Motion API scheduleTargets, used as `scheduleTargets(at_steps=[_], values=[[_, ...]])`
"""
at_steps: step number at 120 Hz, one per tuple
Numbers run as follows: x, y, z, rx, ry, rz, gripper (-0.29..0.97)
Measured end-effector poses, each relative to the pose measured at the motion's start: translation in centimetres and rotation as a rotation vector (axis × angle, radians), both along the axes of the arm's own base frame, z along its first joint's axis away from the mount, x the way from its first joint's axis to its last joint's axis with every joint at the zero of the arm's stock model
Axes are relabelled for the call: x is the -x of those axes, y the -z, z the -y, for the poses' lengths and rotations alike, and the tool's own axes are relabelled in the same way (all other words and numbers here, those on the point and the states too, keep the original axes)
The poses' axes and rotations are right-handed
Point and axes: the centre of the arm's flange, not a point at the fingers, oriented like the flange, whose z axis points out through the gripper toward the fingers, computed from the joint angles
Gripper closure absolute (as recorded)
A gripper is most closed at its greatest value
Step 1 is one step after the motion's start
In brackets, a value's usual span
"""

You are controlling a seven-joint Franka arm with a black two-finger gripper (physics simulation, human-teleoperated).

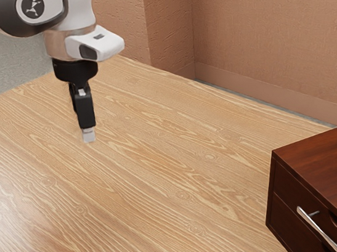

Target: Pull the drawer handle with one arm to open the drawer

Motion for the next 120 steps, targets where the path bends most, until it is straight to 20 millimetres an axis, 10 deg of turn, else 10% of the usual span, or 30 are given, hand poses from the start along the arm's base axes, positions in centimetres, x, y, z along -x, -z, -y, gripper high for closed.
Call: scheduleTargets(at_steps=[27, 88, 120], values=[[-0.5, -0.6, 0.9, -0.004, 0.100, 0.044, 0.00], [5.0, -2.2, 25.0, -0.006, 0.989, 0.152, 0.00], [1.8, 1.7, 30.0, -0.065, 1.253, 0.252, 0.00]])
